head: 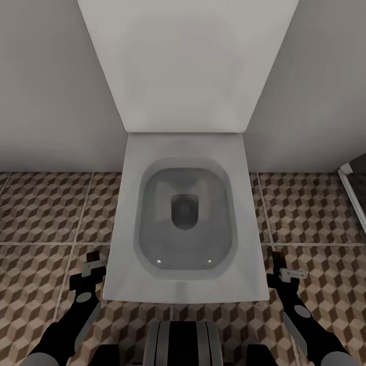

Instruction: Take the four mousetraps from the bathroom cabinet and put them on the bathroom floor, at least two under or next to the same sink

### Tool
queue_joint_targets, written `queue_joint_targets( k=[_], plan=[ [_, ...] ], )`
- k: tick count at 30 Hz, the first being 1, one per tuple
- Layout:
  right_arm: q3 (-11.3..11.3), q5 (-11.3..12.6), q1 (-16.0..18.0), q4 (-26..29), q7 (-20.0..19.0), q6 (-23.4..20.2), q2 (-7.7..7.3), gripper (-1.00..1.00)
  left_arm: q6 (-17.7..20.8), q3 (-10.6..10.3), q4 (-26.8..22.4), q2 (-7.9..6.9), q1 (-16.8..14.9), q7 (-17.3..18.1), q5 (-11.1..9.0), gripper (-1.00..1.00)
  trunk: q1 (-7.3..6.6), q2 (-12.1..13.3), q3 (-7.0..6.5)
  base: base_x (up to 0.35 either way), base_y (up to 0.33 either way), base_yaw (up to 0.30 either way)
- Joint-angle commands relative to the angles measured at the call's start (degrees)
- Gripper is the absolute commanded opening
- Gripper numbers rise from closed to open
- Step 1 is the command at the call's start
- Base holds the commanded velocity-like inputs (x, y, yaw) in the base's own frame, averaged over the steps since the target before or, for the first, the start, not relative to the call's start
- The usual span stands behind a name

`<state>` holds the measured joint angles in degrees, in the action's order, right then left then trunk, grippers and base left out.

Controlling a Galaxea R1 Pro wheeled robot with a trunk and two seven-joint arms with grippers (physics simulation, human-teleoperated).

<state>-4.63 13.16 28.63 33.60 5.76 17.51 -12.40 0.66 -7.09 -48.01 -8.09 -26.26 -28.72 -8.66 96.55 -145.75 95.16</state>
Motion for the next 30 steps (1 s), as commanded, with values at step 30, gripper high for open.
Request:
queue_joint_targets(
  k=[30],
  plan=[
    [-0.47,0.64,0.03,-0.02,0.21,0.3,-0.08,-1.0,0.13,-0.38,-0.07,-0.26,-0.02,-0.63,-0.48,-1.0,0.09,-0.07,0.92,0.0,0.0,0.0]
  ],
)
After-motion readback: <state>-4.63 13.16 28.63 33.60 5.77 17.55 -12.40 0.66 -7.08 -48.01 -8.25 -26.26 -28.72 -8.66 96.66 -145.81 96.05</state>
